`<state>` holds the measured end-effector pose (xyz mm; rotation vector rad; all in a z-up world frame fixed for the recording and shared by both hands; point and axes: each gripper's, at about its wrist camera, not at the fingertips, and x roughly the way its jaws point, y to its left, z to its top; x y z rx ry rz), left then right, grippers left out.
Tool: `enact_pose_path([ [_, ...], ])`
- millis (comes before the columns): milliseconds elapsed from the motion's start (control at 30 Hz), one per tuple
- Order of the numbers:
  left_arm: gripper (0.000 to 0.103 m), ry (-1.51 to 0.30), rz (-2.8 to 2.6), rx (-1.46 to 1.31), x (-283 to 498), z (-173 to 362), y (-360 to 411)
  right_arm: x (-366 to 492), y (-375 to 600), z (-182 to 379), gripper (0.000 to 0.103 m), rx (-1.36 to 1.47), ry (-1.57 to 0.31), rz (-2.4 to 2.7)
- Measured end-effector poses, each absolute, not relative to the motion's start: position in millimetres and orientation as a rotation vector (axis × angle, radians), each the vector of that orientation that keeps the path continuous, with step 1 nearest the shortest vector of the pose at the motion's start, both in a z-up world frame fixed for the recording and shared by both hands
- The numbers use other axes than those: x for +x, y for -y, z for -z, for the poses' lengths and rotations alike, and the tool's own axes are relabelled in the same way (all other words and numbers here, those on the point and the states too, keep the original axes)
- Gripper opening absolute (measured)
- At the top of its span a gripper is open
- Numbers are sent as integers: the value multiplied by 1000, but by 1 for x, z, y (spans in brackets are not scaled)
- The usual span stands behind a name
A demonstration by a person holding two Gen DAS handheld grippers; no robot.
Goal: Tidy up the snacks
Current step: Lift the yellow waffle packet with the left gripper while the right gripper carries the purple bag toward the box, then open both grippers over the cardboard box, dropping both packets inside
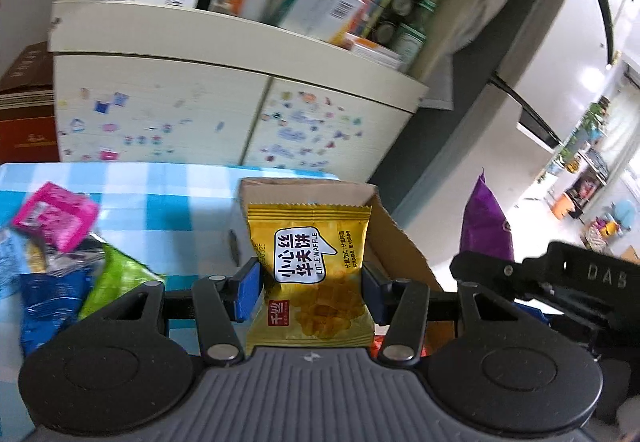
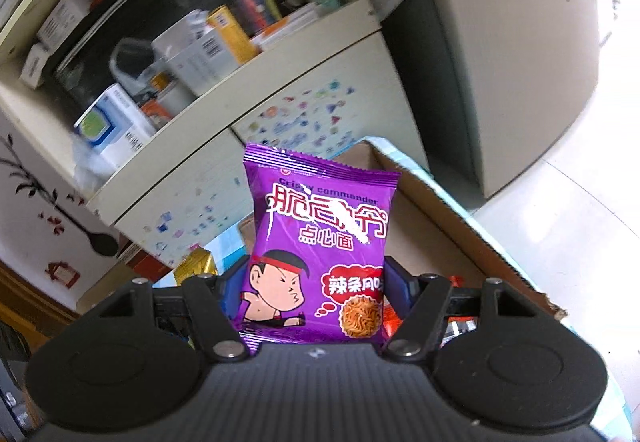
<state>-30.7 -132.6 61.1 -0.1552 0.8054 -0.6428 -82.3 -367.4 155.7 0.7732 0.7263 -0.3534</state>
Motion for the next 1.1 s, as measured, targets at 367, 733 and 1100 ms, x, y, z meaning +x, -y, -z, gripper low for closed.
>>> enact_pose_path([
  [367,61,-825,715,-89,-37,-45,163,-83,377,-149,69,821,-729,411],
  [733,93,-813,679,-38,-45,-51,163,-82,381,-140,83,856,-743,464],
  [1100,94,-829,613,-40,-41,-53,145,-69,365,-139,83,791,-768,410],
])
